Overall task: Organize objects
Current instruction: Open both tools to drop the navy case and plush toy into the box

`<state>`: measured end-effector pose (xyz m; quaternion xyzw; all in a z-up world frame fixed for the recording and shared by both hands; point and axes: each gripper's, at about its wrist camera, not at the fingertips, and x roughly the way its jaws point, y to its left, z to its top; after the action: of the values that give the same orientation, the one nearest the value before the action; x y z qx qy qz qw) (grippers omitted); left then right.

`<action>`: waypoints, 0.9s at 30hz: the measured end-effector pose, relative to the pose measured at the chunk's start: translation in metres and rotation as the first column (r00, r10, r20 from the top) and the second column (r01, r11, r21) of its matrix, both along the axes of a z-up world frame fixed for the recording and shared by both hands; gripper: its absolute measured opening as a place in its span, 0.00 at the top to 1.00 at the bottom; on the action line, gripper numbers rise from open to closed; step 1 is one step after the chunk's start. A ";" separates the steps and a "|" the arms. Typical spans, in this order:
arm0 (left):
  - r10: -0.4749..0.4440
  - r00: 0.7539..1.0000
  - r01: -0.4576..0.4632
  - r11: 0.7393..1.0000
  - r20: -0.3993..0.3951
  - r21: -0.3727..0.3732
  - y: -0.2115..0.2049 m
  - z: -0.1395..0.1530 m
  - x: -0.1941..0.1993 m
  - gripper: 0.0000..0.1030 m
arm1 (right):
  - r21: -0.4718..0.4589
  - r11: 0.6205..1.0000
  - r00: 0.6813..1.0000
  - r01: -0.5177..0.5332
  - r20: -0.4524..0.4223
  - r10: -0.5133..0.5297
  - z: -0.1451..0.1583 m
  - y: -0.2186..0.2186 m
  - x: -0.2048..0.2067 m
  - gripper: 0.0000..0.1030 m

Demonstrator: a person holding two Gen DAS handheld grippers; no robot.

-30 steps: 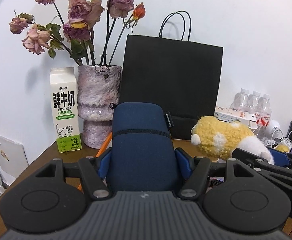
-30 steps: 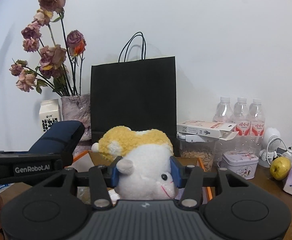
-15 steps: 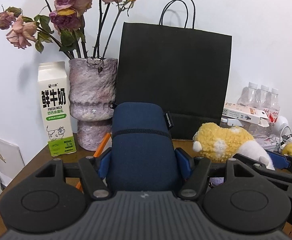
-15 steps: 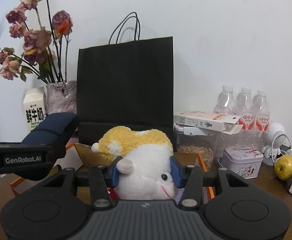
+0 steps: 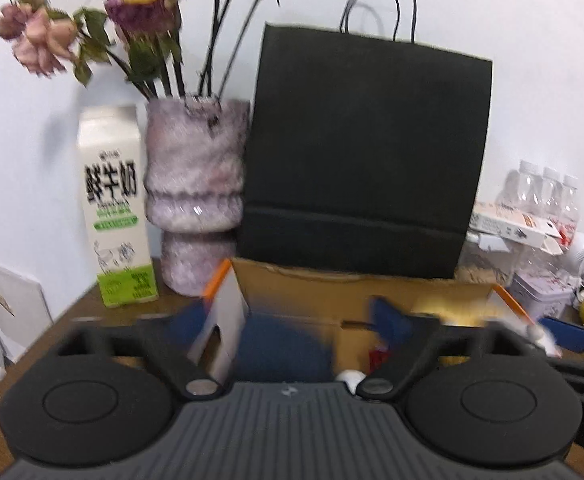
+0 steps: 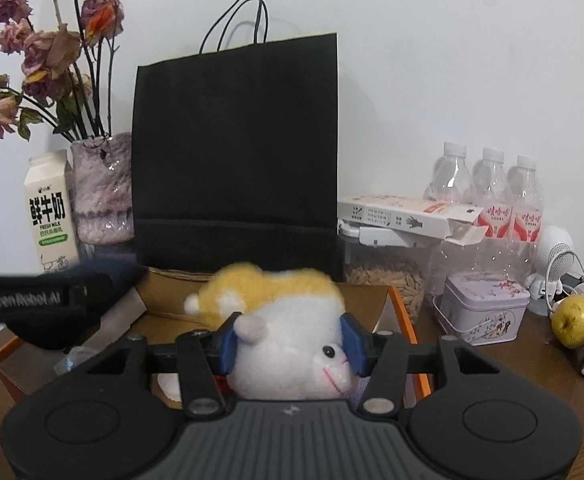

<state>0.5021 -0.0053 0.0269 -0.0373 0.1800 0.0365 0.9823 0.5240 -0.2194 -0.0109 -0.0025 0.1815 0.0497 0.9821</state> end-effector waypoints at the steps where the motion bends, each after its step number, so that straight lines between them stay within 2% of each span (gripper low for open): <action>1: 0.012 1.000 -0.012 1.000 0.022 0.011 -0.001 0.001 -0.003 0.00 | 0.002 1.000 1.000 0.003 -0.001 -0.003 -0.001 0.000 0.000 0.22; 2: 0.012 1.000 -0.013 1.000 0.024 0.020 -0.002 0.002 -0.003 0.00 | 0.009 1.000 1.000 0.005 0.004 -0.005 -0.001 -0.001 0.000 0.03; 3: 0.005 1.000 -0.006 1.000 0.021 0.023 -0.003 0.003 -0.003 0.00 | 0.013 1.000 1.000 0.007 0.010 -0.007 -0.001 -0.002 -0.001 0.00; 27: -0.004 1.000 0.004 1.000 0.001 0.017 -0.003 0.003 -0.007 0.00 | 0.009 1.000 1.000 0.007 -0.019 -0.007 -0.002 -0.002 -0.003 0.00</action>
<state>0.4951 -0.0085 0.0298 -0.0288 0.1790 0.0360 0.9828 0.5213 -0.2213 -0.0132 0.0029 0.1908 0.0470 0.9805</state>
